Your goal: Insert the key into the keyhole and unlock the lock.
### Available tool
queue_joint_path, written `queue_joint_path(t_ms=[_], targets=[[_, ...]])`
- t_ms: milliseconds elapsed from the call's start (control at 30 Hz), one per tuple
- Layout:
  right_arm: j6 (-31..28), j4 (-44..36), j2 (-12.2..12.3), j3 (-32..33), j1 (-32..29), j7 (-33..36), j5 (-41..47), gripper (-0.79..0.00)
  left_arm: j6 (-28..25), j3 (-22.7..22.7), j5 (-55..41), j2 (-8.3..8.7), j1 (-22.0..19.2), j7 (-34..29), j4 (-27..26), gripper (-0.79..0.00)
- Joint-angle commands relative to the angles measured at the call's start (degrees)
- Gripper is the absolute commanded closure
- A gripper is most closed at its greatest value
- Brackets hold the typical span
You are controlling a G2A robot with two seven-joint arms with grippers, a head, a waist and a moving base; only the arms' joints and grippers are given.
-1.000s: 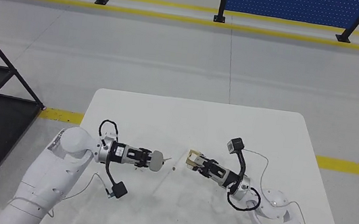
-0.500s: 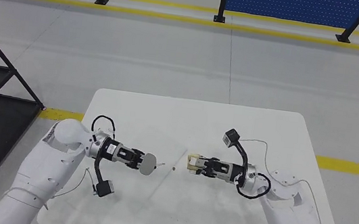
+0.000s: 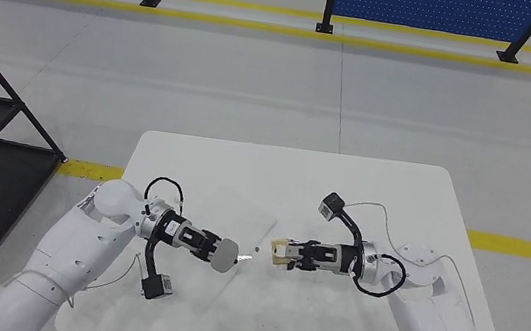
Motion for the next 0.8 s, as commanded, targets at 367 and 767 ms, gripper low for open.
queue_joint_path(t_ms=[367,767], targets=[[-3.7,-0.9,0.3,-1.6,0.2,-0.6,-0.4,0.000,0.0,4.6,-4.8,1.99,-2.1,0.0,0.1,0.000],[-2.3,-1.1,0.4,-2.6,0.4,-0.8,4.1,0.000,0.8,6.6,-5.6,2.56,-3.4,-0.8,0.3,0.000]])
